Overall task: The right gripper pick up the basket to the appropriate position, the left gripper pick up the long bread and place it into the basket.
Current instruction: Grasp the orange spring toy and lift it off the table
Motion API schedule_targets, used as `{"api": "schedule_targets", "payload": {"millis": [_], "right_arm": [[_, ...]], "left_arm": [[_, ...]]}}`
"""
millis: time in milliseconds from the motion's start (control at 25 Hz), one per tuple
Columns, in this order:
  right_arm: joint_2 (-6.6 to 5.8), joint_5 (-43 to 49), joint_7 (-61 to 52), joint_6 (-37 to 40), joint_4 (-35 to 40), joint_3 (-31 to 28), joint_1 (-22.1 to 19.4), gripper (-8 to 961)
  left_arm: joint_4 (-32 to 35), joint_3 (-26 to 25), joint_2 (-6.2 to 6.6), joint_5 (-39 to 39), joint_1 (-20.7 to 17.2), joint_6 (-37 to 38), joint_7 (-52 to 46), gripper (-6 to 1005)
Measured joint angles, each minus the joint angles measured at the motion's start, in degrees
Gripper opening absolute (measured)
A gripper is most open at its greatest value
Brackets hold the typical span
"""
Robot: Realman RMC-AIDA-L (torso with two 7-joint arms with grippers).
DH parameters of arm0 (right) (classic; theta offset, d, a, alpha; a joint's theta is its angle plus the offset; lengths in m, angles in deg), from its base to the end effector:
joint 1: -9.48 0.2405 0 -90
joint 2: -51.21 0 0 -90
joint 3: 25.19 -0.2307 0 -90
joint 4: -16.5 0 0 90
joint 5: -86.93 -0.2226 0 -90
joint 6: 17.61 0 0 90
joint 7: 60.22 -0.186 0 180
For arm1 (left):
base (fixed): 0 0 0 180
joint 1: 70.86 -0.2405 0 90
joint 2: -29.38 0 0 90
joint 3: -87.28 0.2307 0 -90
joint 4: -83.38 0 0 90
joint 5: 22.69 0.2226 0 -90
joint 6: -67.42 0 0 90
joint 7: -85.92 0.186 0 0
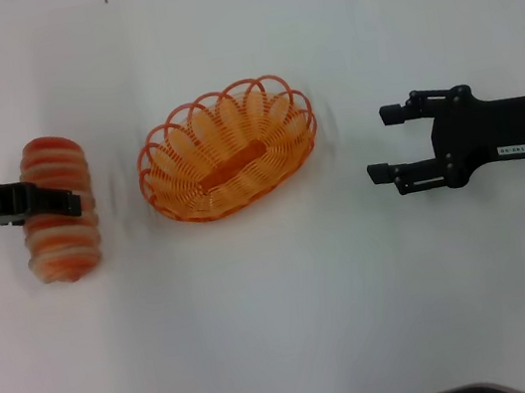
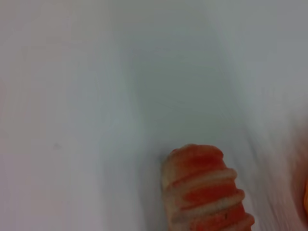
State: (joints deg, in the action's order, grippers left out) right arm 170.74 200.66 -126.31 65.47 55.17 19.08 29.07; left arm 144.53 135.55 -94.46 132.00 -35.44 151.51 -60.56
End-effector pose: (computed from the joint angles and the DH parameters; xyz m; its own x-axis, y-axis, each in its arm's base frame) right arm 0.2980 0.3050 -0.0338 0.8708 -0.2902 -0.3968 -0.4207 -0.8575 -0.2962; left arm -0.2599 0.3694 -0.0111 0.3647 0.9222 0.1287 0.8803 -0.2964 -0.3705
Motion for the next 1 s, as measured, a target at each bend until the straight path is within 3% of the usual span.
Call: {"api": "schedule_targets", "payload": {"millis": [120, 320, 680, 760, 1000], "right_arm": [[0.00, 0.0, 0.0, 0.0, 0.0, 0.0, 0.0, 856], [0.00, 0.0, 0.0, 0.0, 0.0, 0.0, -0.1, 857], [0.00, 0.0, 0.0, -0.2, 0.0, 0.0, -0.1, 857], [0.00, 0.0, 0.0, -0.2, 0.0, -0.1, -0.1, 857], [0.00, 0.0, 0.0, -0.2, 0.0, 0.0, -0.1, 856]], "left_arm": [[0.0, 0.2, 0.02, 0.0, 0.0, 0.0, 0.0, 818], [0.1, 0.3, 0.15, 0.0, 0.3, 0.6, 0.1, 604], [2.1, -0.1, 0.50, -0.2, 0.6, 1.8, 0.2, 504], [3.1, -0.1, 0.92, -0.6, 0.8, 2.9, 0.2, 487], [7.8, 0.0, 3.77, -3.0, 4.1, 10.8, 6.2, 423]]}}
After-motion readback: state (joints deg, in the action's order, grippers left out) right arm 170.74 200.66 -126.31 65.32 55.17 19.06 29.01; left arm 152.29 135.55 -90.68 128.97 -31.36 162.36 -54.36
